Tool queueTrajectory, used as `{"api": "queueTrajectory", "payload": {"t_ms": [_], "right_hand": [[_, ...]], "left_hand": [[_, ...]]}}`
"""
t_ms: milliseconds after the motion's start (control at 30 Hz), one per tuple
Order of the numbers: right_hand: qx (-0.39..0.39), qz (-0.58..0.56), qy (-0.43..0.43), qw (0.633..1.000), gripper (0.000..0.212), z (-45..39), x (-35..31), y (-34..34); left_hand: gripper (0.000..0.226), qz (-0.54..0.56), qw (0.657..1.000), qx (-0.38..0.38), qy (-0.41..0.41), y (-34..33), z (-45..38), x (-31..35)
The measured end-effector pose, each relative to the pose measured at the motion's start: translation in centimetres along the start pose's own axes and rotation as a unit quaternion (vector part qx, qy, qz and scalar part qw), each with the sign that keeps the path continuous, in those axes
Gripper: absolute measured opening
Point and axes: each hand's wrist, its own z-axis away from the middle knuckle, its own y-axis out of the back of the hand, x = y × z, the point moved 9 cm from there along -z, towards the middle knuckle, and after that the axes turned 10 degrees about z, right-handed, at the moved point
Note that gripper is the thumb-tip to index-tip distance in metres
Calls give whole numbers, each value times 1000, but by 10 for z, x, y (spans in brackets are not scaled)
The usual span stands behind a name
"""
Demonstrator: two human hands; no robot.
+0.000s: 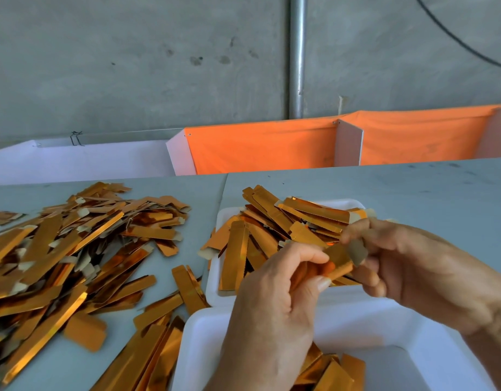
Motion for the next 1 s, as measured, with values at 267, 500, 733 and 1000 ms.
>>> {"api": "queueTrajectory", "payload": {"t_ms": [267,500,733,1000], "right_hand": [[-8,-62,-32,998,49,-1,9,-3],[-2,-28,-63,998,38,0,12,-3],[15,22,-89,996,16,0,14,-2],[28,-13,-83,996,13,0,13,0]], "left_hand": [[24,-11,1000,-7,3,-1,1,-1],[21,-28,999,-14,5,-2,2,0],[20,-56,998,-24,5,-6,2,-3],[22,-25,999,-16,24,-5,2,-4]]}}
